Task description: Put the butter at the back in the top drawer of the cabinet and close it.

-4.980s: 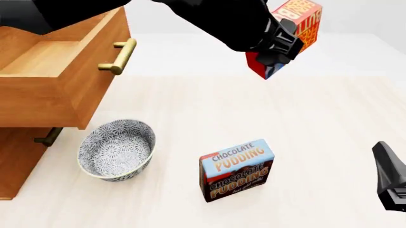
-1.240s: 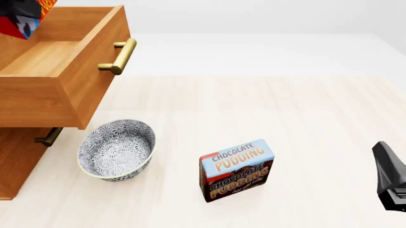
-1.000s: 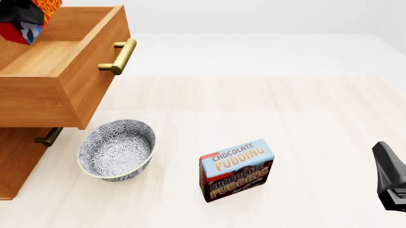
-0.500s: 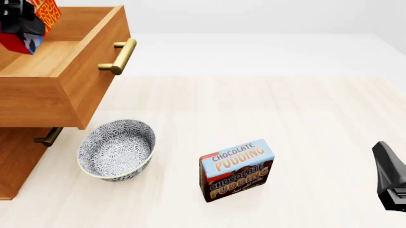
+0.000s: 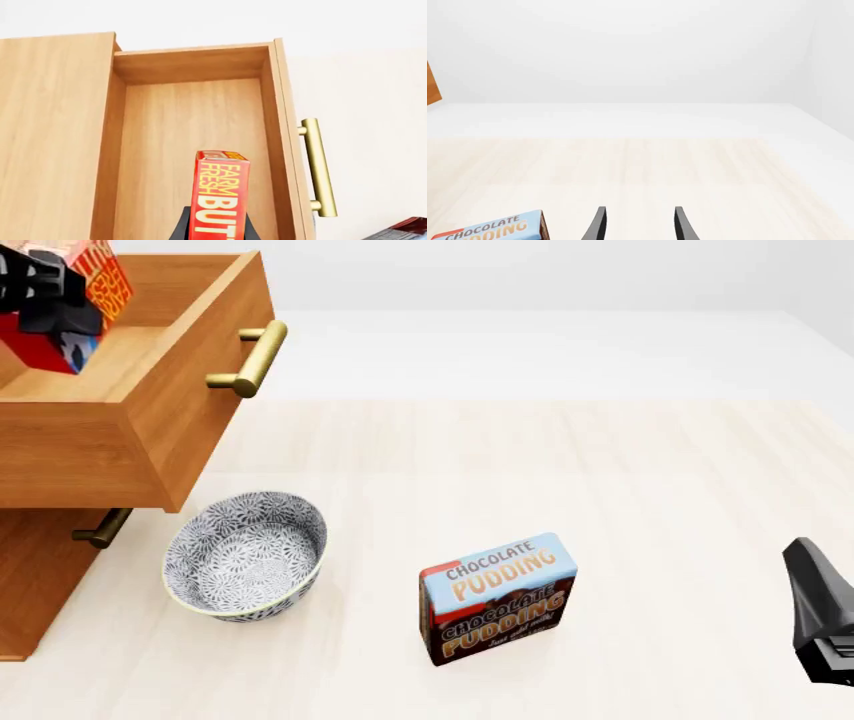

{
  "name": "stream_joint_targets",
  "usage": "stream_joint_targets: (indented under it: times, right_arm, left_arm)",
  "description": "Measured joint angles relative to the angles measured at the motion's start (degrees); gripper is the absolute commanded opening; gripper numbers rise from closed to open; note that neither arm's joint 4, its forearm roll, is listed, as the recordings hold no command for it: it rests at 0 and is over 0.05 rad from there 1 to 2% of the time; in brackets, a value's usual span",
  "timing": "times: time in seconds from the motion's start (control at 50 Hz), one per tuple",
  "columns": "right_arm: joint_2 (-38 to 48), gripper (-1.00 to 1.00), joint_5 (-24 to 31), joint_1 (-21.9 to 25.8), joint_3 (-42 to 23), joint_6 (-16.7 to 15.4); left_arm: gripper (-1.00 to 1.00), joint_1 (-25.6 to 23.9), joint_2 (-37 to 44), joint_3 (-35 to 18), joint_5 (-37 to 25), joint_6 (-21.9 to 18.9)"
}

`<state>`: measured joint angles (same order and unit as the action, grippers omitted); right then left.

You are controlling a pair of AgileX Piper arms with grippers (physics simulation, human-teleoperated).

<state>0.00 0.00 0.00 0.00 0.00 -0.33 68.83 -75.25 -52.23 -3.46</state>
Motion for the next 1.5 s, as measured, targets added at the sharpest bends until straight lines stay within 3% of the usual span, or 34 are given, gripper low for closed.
stream_joint_targets:
  times: [1.5]
  right_arm:
    - [0.0, 1.0, 0.0, 0.0, 0.0, 0.0]
  left_arm:
    - [-1.0, 1.43, 3.32, 4.97, 4.91, 0.91]
